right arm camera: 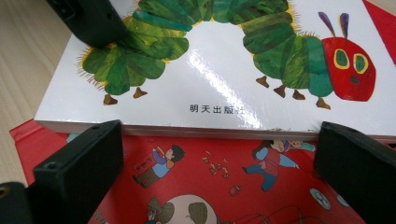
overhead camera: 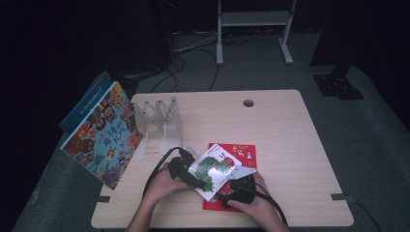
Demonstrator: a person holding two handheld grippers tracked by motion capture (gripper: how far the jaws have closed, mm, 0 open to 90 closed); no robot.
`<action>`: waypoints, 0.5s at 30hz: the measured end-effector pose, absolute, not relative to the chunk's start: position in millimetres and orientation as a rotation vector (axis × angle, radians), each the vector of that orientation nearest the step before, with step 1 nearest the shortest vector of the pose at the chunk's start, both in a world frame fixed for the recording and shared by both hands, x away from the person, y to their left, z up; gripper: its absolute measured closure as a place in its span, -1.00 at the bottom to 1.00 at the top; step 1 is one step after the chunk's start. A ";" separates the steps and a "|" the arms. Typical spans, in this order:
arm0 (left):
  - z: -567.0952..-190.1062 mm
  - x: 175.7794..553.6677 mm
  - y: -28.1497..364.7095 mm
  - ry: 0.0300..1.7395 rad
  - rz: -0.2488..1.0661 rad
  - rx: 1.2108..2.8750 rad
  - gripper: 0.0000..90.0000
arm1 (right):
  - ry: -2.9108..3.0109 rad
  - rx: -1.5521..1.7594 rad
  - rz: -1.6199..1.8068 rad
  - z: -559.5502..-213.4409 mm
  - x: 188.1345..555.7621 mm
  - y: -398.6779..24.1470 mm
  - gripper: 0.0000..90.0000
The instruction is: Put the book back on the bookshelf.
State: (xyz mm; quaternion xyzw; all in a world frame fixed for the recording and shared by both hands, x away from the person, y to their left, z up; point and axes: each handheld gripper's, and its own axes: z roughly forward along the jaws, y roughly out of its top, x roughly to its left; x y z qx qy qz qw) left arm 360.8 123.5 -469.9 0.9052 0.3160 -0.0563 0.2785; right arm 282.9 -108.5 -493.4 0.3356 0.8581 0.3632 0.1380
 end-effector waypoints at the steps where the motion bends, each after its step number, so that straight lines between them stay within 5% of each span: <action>1: -469.0 361.0 124.5 0.850 -0.155 2.424 -0.90 | 2.482 0.972 1.050 -493.4 282.9 -108.5 -0.99; 15: -444.7 356.6 134.4 0.803 -0.150 2.303 -0.84 | 2.482 0.980 1.038 -493.7 283.1 -108.7 -1.00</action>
